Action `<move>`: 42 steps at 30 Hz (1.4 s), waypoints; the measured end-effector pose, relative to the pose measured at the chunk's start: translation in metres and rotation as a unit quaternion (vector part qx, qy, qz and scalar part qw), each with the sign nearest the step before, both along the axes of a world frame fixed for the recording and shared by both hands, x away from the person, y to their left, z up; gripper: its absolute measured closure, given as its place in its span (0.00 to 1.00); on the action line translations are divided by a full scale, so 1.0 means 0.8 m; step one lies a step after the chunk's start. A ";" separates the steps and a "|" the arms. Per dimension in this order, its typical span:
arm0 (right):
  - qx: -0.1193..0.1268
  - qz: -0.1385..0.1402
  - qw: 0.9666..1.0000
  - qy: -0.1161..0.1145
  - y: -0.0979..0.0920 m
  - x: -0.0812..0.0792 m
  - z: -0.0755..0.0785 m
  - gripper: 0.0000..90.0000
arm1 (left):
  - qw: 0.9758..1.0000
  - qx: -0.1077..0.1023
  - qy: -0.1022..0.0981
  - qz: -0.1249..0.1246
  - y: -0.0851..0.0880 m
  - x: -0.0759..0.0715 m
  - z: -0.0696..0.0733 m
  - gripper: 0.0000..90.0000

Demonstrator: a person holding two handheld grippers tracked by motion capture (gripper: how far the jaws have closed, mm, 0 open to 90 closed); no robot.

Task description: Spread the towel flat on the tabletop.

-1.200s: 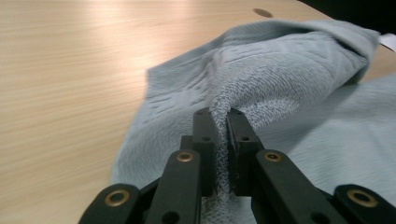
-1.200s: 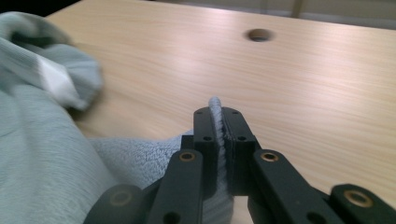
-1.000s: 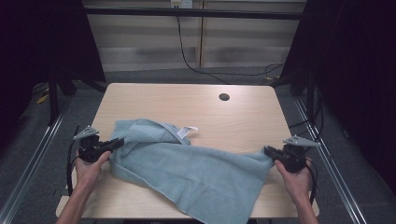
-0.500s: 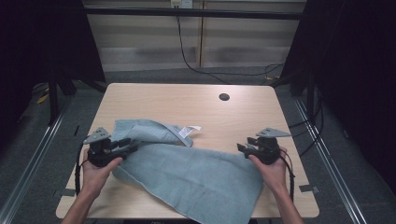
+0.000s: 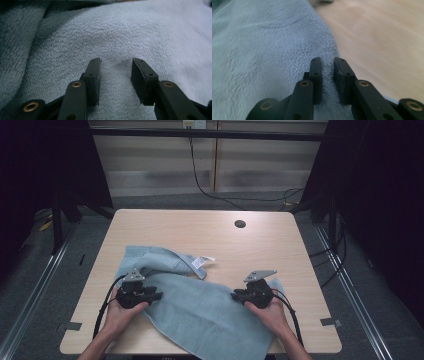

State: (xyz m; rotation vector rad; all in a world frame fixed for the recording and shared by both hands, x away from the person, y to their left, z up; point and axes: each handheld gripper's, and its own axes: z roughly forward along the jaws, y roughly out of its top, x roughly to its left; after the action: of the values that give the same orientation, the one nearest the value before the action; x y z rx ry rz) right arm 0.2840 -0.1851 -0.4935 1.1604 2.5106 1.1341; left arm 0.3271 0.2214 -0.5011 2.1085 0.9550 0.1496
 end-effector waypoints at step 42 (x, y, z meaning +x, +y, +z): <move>0.025 -0.075 0.996 -0.035 0.034 0.073 0.016 0.91 | 0.999 -0.010 0.022 -0.035 -0.002 -0.016 0.001 0.78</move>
State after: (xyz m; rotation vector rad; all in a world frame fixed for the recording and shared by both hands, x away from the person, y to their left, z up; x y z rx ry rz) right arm 0.3427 -0.1582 -0.4804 1.2738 2.3123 1.1834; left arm 0.3142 0.2194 -0.5002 2.1317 0.9033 0.0582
